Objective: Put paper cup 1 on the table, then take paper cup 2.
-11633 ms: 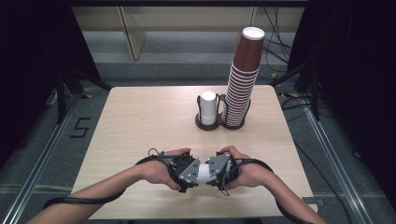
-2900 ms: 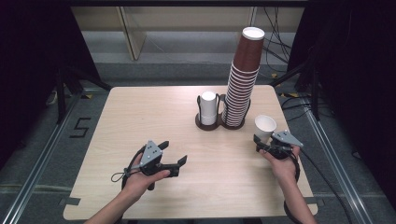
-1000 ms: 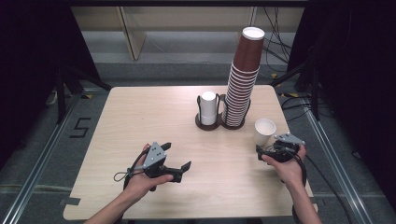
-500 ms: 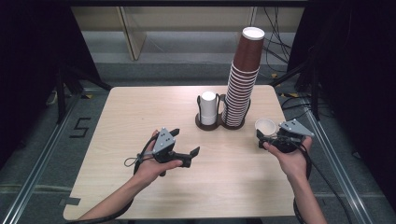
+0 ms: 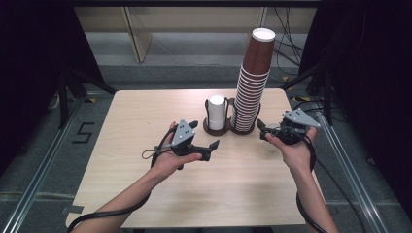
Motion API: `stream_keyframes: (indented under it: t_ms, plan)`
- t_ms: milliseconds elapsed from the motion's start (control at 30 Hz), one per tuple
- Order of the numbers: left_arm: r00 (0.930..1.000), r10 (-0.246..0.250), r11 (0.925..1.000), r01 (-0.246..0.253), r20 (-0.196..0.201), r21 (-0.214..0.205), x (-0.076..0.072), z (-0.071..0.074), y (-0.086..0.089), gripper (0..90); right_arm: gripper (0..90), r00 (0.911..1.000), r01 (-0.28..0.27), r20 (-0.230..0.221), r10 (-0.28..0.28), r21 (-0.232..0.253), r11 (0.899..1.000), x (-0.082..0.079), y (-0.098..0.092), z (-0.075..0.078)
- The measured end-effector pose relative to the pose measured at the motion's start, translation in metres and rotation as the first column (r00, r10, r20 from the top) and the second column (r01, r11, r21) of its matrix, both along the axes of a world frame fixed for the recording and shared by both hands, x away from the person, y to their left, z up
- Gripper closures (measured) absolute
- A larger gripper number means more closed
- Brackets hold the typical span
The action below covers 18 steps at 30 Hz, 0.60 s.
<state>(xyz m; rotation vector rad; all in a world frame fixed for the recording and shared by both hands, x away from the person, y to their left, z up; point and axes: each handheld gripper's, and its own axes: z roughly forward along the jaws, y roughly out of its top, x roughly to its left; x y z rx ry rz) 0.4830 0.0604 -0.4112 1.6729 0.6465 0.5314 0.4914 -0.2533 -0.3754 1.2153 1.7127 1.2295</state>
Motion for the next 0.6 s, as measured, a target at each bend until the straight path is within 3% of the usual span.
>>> stream_keyframes:
  t_ms: [100,300,400,600]
  plan:
    - [0.9999,-0.002,0.9999,0.002,0.014,0.012,0.004,0.003,-0.005,1.5,1.0,0.9996,0.001,0.030,-0.001,0.010,1.000,0.003,0.002,0.004]
    - [0.9996,-0.011,0.9999,0.011,0.026,0.008,0.008,0.010,-0.014,1.5,1.4,0.9995,-0.005,0.030,0.004,0.044,0.999,0.002,0.004,0.008]
    - [0.9995,-0.018,0.9998,0.018,0.028,0.002,0.010,0.012,-0.018,1.5,1.6,0.9993,-0.009,0.037,0.008,0.023,1.000,0.002,0.005,0.012]
    - [0.9992,-0.025,0.9996,0.025,0.031,0.010,0.021,0.015,-0.031,1.5,1.9,0.9987,-0.024,0.046,0.023,0.028,0.999,0.011,0.010,0.023]
